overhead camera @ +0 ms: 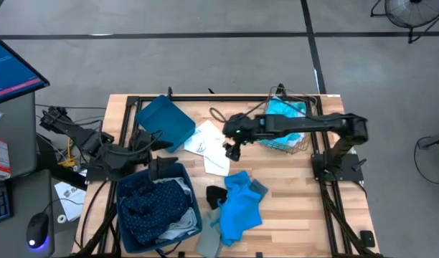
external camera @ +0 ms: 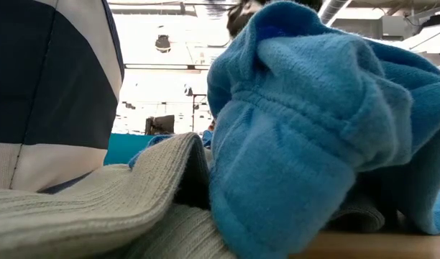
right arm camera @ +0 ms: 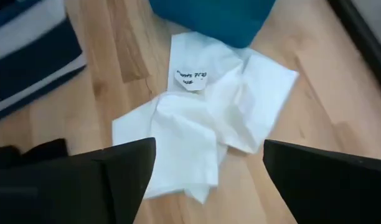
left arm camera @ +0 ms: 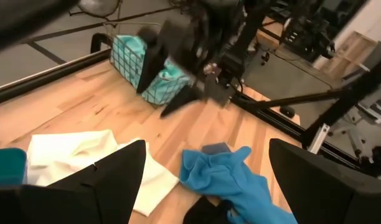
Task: Pick & Place Cloths
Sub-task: Put the white shorts into the wire basket
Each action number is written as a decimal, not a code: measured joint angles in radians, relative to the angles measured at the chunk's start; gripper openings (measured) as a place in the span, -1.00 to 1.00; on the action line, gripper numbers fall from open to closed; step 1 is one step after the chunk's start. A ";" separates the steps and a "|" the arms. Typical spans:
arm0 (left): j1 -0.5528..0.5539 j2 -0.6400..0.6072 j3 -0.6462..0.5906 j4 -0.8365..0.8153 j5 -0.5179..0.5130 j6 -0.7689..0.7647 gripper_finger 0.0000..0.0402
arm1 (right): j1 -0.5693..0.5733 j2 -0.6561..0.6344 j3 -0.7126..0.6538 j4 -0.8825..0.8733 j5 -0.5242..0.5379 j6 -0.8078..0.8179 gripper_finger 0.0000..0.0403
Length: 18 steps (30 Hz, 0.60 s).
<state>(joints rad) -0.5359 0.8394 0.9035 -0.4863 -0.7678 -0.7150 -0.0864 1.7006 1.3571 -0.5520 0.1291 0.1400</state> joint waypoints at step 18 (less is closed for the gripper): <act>0.022 0.000 0.000 0.010 -0.012 0.030 0.61 | 0.000 0.365 0.061 0.138 -0.001 -0.008 0.45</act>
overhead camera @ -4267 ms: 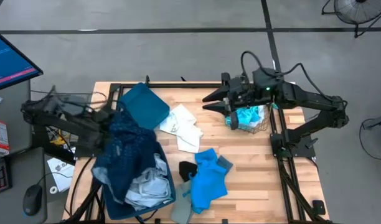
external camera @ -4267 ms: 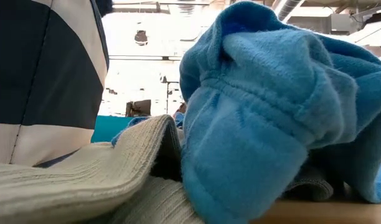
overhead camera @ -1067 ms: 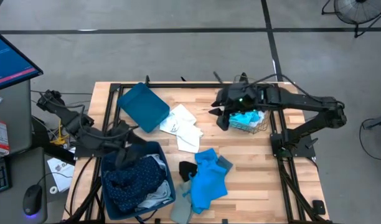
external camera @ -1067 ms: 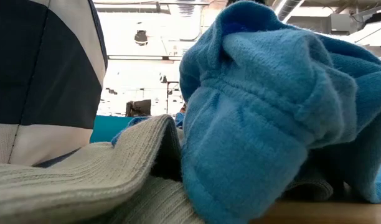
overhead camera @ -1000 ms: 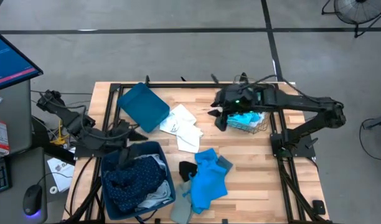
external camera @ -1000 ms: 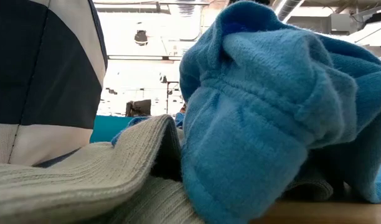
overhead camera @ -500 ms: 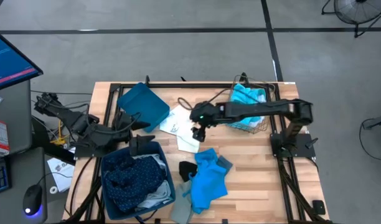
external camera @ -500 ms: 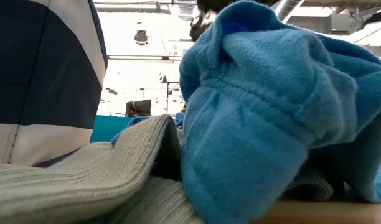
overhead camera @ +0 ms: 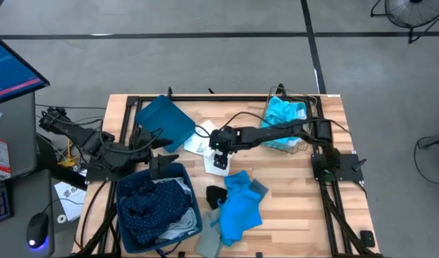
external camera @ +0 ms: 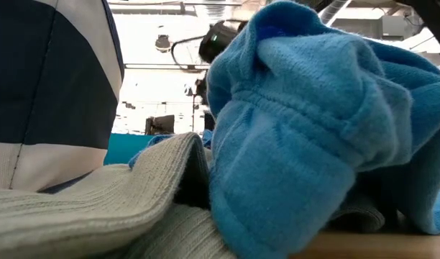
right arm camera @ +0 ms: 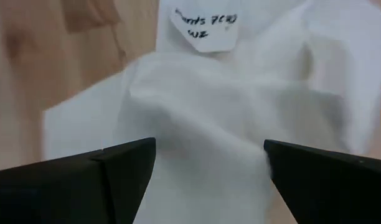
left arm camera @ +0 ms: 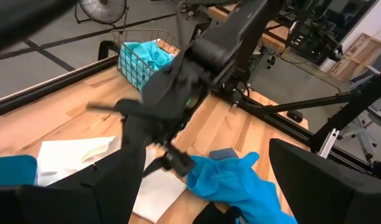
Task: Pick & Place Cloths
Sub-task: Put the white shorts into the wire basket
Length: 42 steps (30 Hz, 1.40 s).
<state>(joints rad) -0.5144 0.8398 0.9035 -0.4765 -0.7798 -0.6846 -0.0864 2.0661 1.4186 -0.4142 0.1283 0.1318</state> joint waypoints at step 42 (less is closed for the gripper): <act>0.000 0.000 0.000 0.010 -0.172 0.000 0.61 | -0.223 -0.845 0.015 -0.853 0.459 0.379 -1.00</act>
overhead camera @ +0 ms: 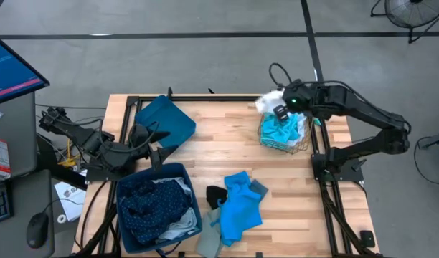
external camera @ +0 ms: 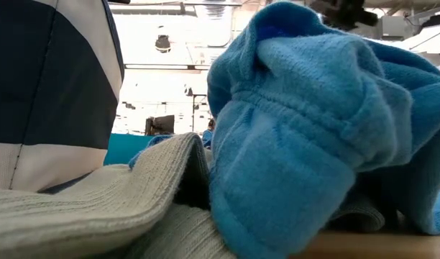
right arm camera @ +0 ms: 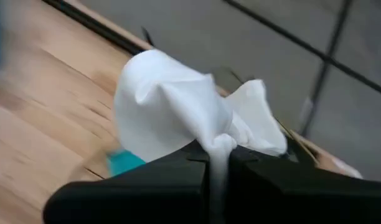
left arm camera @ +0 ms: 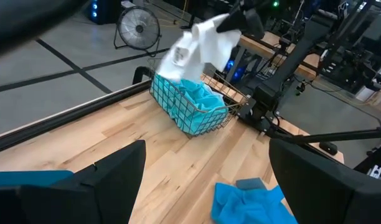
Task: Pick & Place Cloths
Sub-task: Put the white shorts into the wire basket
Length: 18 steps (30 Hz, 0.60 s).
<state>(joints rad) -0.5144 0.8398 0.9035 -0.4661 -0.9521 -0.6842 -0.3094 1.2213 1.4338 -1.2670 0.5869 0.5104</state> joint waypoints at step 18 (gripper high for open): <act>0.000 0.000 0.000 0.021 -0.017 0.000 0.61 | -0.069 0.132 -0.229 -0.097 0.009 0.102 -1.00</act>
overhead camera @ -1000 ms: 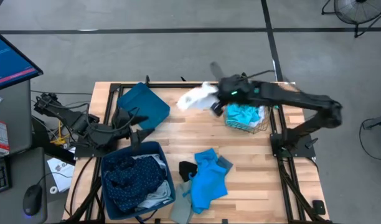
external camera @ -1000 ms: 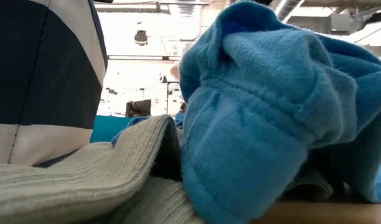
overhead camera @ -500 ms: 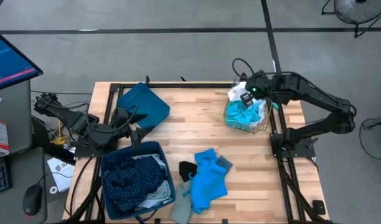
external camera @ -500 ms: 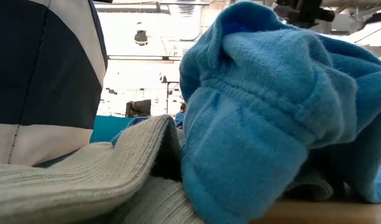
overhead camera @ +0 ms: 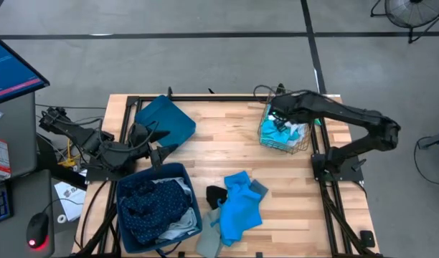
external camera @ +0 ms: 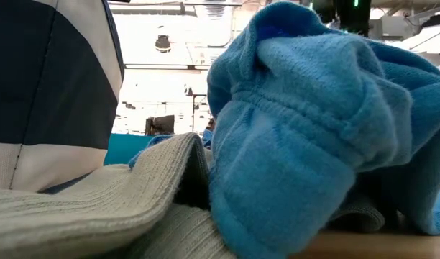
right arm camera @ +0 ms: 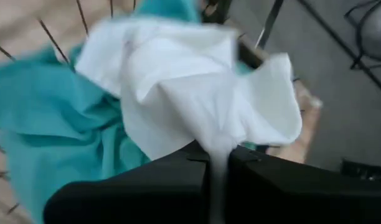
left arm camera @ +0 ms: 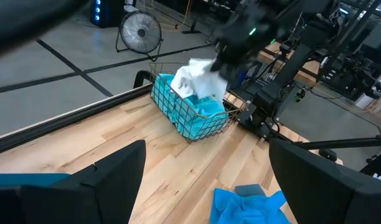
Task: Pick & Place Cloths
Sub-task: Put the white shorts into the wire basket
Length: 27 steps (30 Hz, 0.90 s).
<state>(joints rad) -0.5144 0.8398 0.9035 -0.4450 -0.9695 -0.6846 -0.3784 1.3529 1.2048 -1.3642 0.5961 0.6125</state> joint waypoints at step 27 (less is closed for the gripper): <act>0.000 0.001 0.000 0.035 0.001 0.000 0.61 | -0.254 0.060 -0.482 0.699 -0.378 -0.275 -0.72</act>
<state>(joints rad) -0.5144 0.8406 0.9031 -0.4104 -0.9681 -0.6846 -0.6320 1.4132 0.7226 -0.6647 0.2177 0.3374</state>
